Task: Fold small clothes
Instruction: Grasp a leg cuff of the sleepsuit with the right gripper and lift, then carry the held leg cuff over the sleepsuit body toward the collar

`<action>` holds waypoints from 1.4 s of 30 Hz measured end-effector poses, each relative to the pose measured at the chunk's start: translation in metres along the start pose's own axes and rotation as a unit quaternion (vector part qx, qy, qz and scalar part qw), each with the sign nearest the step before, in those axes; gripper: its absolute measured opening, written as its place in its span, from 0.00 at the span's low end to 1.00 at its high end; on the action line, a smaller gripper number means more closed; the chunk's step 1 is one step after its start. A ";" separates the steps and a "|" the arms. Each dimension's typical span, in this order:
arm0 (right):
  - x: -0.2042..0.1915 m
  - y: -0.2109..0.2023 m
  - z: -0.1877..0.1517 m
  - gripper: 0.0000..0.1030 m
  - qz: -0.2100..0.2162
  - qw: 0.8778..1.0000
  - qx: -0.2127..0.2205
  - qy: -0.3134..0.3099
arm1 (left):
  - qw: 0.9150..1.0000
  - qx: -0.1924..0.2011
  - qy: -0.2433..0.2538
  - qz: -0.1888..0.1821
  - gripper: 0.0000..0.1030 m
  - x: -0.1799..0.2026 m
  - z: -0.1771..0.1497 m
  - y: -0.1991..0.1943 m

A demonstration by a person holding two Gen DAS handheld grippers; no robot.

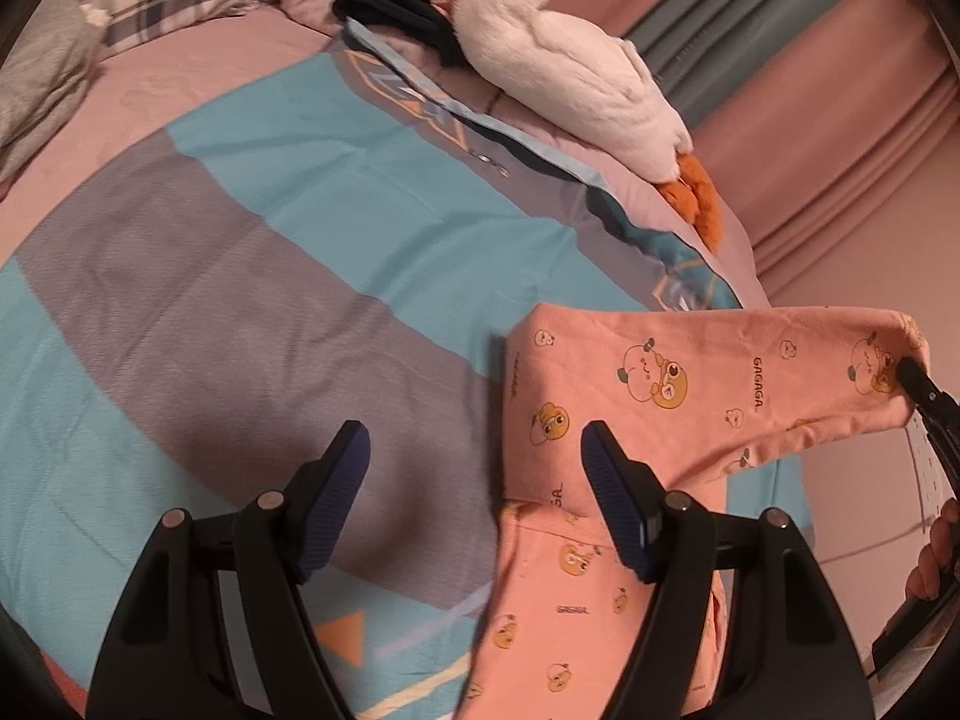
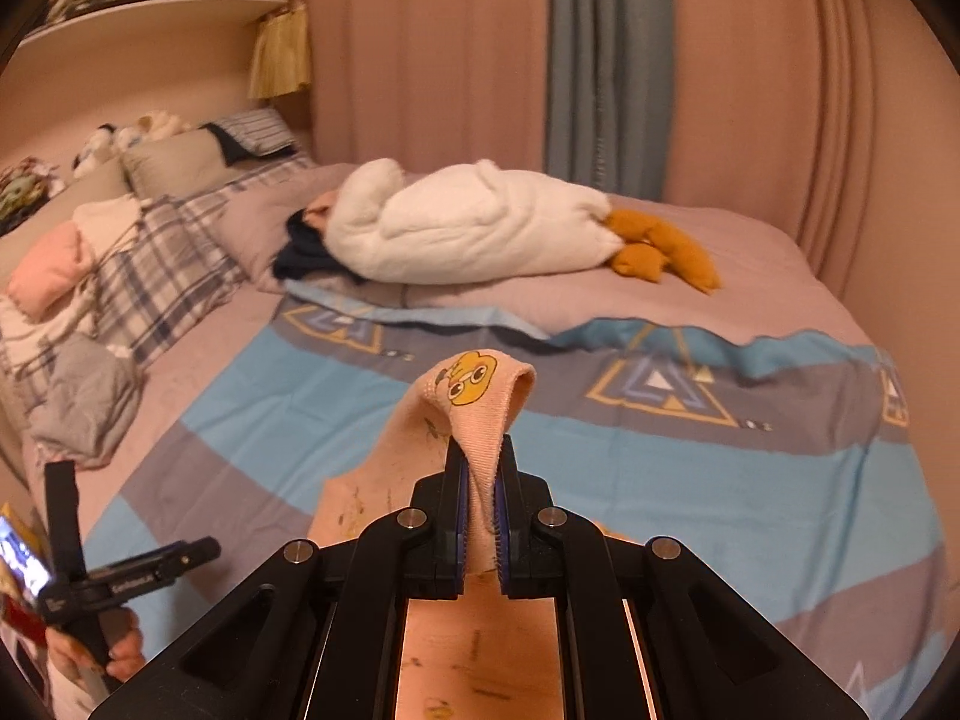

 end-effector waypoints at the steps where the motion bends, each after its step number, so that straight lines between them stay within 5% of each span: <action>1: 0.005 0.001 -0.002 0.08 -0.003 1.000 -0.001 0.005 | 1.000 -0.002 0.004 0.000 0.70 0.003 -0.001 0.002; 16: 0.052 0.017 -0.036 0.08 -0.052 0.997 -0.048 0.044 | 0.997 -0.062 0.039 0.004 0.66 0.038 -0.016 0.054; 27: 0.071 0.023 -0.052 0.08 -0.056 0.994 -0.063 0.063 | 0.991 -0.113 0.072 0.005 0.36 0.057 -0.024 0.102; 42: 0.083 0.027 -0.062 0.08 -0.060 0.993 -0.070 0.077 | 0.989 -0.124 0.077 0.027 0.35 0.052 -0.024 0.120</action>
Point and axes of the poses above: each gripper's, at about its wrist camera, not at the fingertips, and y roughly the way its jaws point, x to its right, z to its top, the point moved 1 cm from there along y, roughly the way its jaws point, and after that the axes turned 6 degrees about -y, right-handed, at the moved point
